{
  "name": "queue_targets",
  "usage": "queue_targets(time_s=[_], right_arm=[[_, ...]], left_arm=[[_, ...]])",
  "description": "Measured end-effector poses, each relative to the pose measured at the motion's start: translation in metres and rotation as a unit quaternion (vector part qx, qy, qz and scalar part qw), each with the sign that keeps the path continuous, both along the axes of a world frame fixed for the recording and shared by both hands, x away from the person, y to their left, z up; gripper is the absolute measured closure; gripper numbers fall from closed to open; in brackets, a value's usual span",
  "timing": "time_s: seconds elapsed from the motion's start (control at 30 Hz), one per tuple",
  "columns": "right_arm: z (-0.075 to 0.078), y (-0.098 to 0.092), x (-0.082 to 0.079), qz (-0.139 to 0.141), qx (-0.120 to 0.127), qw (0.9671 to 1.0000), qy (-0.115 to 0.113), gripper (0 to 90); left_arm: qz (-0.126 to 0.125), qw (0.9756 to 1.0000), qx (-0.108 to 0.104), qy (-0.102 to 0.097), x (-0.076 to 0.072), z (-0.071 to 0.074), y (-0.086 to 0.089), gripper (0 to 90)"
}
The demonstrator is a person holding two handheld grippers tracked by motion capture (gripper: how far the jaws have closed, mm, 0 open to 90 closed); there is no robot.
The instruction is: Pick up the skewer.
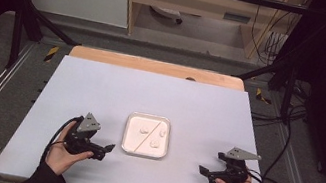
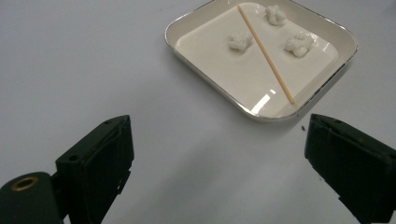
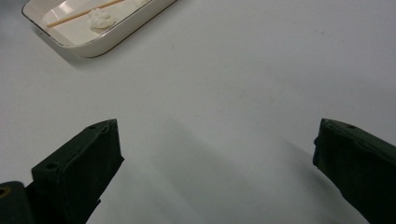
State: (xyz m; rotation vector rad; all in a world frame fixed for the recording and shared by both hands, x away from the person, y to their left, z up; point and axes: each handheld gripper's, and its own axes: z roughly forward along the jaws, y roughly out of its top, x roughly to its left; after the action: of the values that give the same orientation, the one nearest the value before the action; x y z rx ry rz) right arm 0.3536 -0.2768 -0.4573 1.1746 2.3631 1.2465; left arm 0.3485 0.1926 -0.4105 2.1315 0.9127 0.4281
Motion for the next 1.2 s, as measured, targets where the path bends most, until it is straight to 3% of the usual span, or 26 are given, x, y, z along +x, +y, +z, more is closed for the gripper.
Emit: queue_targets(time_s=[0.7, 0.83, 1.2], right_arm=[[0.0, 0.0, 0.0, 0.001, -0.003, 1.0, 0.002, 1.6], [-0.001, 0.0, 0.0, 0.001, -0.004, 1.0, 0.002, 1.6], [-0.001, 0.001, 0.0, 0.002, -0.004, 1.0, 0.005, 1.6]], left_arm=[[0.0, 0.9998, 0.012, 0.016, 0.018, 0.005, -0.058, 14.0], [0.004, 0.9997, 0.007, 0.025, 0.022, 0.003, -0.069, 19.2], [0.01, 0.9989, 0.021, 0.041, 0.029, -0.01, -0.093, 36.2]])
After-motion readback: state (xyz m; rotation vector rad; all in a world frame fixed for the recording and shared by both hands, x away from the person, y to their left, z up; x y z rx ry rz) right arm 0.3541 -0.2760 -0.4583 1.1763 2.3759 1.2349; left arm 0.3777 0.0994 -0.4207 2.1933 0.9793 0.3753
